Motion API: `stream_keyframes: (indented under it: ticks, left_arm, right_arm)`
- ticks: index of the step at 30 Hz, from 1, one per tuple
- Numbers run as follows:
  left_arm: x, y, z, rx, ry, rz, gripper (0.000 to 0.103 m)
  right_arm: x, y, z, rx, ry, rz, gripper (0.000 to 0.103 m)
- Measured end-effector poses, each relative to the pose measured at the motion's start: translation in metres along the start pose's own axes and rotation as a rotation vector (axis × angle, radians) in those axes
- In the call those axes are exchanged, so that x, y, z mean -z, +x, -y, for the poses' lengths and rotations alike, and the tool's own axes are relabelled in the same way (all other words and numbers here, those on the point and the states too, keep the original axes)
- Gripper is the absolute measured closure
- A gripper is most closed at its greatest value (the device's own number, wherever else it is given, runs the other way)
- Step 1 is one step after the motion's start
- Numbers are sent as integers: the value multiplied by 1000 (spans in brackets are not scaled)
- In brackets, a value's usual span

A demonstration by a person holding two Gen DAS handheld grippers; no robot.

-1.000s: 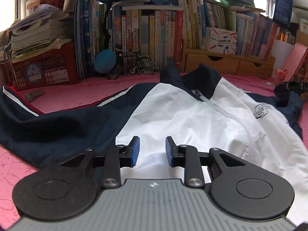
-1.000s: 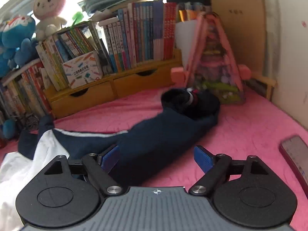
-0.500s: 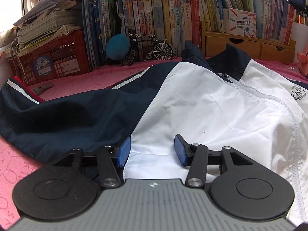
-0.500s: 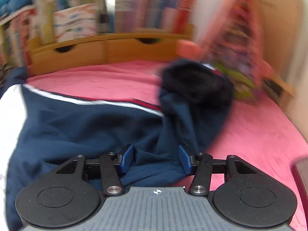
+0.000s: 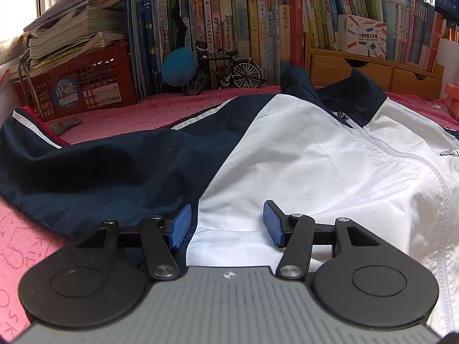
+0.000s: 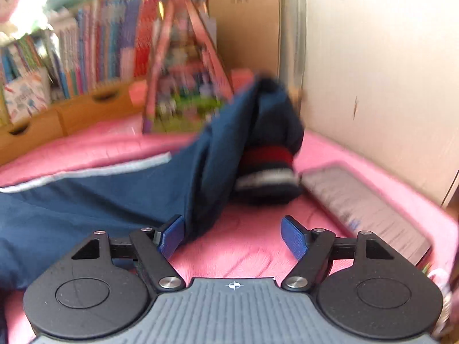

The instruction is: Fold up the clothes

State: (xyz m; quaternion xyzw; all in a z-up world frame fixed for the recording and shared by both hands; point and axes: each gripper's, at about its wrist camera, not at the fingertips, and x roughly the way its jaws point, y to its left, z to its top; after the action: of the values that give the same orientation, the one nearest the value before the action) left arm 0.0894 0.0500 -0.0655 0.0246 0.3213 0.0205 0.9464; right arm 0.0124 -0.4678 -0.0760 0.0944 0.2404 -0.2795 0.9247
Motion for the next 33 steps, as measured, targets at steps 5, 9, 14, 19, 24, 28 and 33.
stream_keyframes:
  ticks: [5, 9, 14, 19, 24, 28, 33]
  left_arm:
    - [0, 1, -3, -3, -16, -4, 42]
    - [0, 2, -3, -7, -19, -5, 40]
    - [-1, 3, -5, -3, -29, -8, 38]
    - [-1, 3, -9, 2, -34, -10, 38]
    - [-2, 3, -11, 9, -38, -11, 37]
    - [-2, 3, -12, 10, -39, -11, 37]
    - [-2, 2, -10, 9, -40, -11, 37]
  right_arm:
    - [-39, 33, 35, -135, 199, -105, 18]
    - [-60, 89, 56, -235, 432, -280, 13]
    - [-103, 78, 46, -169, 262, -80, 73]
    - [-98, 65, 39, -22, 94, -38, 44]
    - [-76, 65, 37, 166, -25, -98, 43]
    - [-61, 48, 34, 249, -74, -106, 37]
    - [-76, 3, -13, -107, -101, -46, 32]
